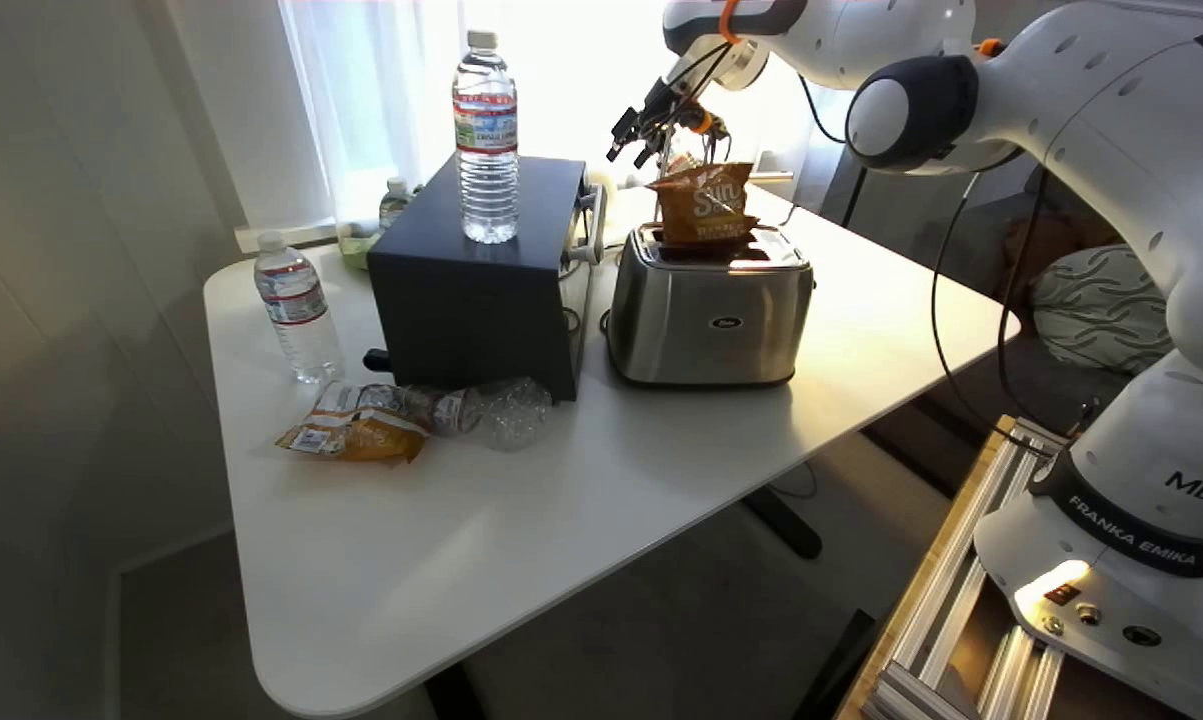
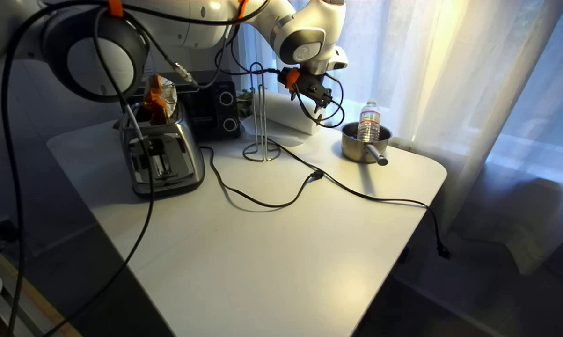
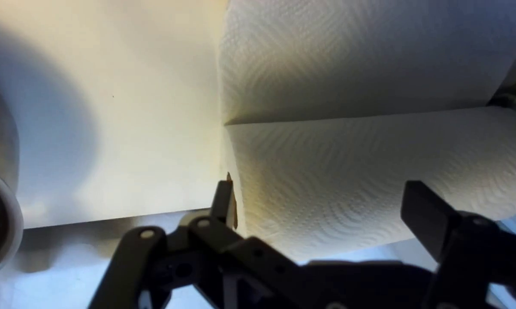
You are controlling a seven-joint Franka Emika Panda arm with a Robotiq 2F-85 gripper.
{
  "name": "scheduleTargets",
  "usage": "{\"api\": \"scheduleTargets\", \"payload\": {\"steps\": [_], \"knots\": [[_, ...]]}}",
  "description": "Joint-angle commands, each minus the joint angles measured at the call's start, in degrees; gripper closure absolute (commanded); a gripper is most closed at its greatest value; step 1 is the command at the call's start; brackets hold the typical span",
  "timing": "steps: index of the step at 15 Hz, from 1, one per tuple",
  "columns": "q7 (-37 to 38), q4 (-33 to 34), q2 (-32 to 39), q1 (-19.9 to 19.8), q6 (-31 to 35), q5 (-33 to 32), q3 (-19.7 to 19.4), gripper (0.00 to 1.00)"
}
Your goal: Move the paper towel forward slightly
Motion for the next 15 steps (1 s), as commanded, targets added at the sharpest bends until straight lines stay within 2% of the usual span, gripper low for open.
{"api": "scheduleTargets", "payload": {"steps": [1, 8, 15], "knots": [[-5.36, 3.77, 3.31, -0.79, 0.65, 1.24, 2.75, 0.0], [-4.31, 3.85, 5.08, -1.31, 7.66, 1.73, 4.96, 0.0], [-5.16, 3.86, 6.18, -2.27, 9.21, 2.6, 8.39, 0.0]]}}
